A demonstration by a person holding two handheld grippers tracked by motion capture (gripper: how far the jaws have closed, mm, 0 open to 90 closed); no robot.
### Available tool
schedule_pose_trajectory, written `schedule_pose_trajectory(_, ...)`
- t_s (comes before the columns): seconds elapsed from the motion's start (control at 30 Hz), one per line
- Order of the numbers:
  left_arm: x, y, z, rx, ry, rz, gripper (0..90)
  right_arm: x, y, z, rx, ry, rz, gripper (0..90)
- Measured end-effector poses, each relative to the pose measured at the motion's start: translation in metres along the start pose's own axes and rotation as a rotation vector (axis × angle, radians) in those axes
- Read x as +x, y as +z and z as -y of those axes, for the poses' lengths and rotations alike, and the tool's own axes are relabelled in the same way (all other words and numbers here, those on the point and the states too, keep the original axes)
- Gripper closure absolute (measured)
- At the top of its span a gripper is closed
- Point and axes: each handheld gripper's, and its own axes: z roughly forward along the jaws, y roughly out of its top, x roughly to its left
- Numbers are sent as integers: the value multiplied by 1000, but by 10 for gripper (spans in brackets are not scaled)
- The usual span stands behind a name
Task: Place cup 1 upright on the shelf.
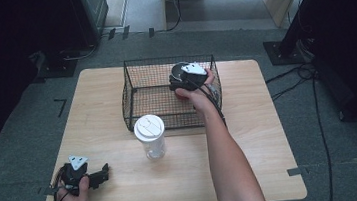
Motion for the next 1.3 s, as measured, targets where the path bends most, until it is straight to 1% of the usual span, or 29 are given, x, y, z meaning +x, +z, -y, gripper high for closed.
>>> schedule_pose_trajectory(0.1,0,0,0,0,0,0,25,1,0,1,7,-3,-18,56)
schedule_pose_trajectory(0.17,0,0,0,0,0,0,25,1,-1,-1,-10,11,-4,20)
schedule_pose_trajectory(0.2,0,0,0,0,0,0,25,0,-1,-3,-14,24,-11,6)
schedule_pose_trajectory(0.23,0,0,0,0,0,0,25,0,-1,-3,-14,24,-11,6)
schedule_pose_trajectory(0.27,0,0,0,0,0,0,25,1,-2,-3,-13,21,-20,0)
schedule_pose_trajectory(0.33,0,0,0,0,0,0,25,1,-3,-3,-9,-2,-27,0)
schedule_pose_trajectory(0.37,0,0,0,0,0,0,25,1,-3,-3,-8,-2,-31,0)
schedule_pose_trajectory(0.4,0,0,0,0,0,0,25,1,-3,-3,-11,-6,-26,0)
schedule_pose_trajectory(0.47,0,0,0,0,0,0,25,-1,-6,-6,-33,-2,-27,0)
schedule_pose_trajectory(0.6,0,0,0,0,0,0,25,-2,-11,-11,-54,-6,-29,0)
schedule_pose_trajectory(0.7,0,0,0,0,0,0,25,-2,-14,-14,-69,-11,-42,0)
schedule_pose_trajectory(0.73,0,0,0,0,0,0,25,-2,-17,-17,-84,-13,-52,0)
schedule_pose_trajectory(0.87,0,0,0,0,1,0,25,-1,-20,-20,-101,-16,-55,0)
schedule_pose_trajectory(0.93,0,0,0,0,0,0,25,-2,-24,-24,-123,-9,-63,0)
schedule_pose_trajectory(1.0,0,0,0,0,0,0,25,-2,-25,-25,-126,-12,-66,0)
schedule_pose_trajectory(1.03,0,0,0,0,0,0,25,-2,-28,-29,-138,-22,-72,0)
schedule_pose_trajectory(1.13,0,0,0,0,0,0,25,-1,-31,-34,-148,-25,-77,0)
schedule_pose_trajectory(1.2,0,0,0,0,1,0,25,0,-37,-43,-168,-19,-81,0)
schedule_pose_trajectory(1.23,0,0,0,0,1,0,25,0,-37,-43,-168,-19,-81,0)
schedule_pose_trajectory(1.3,0,0,0,0,1,0,25,2,-43,-49,-180,-8,-90,0)
